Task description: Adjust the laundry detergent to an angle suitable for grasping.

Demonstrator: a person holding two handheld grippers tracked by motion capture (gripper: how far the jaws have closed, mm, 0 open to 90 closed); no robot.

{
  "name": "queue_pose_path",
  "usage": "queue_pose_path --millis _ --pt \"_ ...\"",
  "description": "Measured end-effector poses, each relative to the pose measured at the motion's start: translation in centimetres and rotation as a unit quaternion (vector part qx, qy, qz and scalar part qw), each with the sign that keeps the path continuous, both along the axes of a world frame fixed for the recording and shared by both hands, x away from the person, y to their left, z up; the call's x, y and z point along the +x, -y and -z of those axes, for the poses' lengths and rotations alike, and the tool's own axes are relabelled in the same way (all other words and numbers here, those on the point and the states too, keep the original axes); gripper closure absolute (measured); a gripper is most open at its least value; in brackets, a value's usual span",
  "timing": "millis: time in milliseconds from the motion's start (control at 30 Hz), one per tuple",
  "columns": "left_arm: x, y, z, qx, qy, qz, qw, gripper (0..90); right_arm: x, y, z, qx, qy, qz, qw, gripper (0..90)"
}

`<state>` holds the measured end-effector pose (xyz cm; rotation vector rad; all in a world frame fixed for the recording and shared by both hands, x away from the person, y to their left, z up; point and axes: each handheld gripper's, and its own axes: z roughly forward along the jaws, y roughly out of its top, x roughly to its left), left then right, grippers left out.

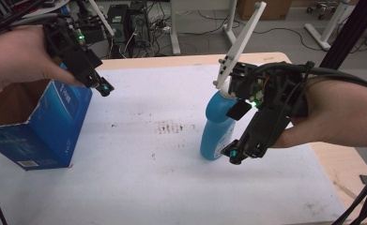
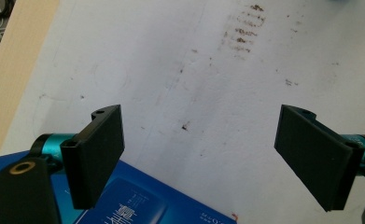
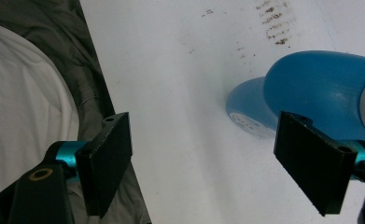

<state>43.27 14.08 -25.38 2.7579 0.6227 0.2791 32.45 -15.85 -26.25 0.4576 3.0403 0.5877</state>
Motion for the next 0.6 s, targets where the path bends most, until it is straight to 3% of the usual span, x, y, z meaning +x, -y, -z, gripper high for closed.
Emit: queue_pose_path --millis 133,600 --pt "-0.12 0.06 -0.1 -0.007 0.001 -0.003 1.0 16.0 -0.12 0.25 -0.48 0.001 0.0 -0.004 1.0 18.7" --pt "-0.32 0.51 -0.09 0.0 -0.004 0.009 1.0 16.0 0.39 0.06 -0.76 0.01 0.005 -0.014 0.9998 18.7"
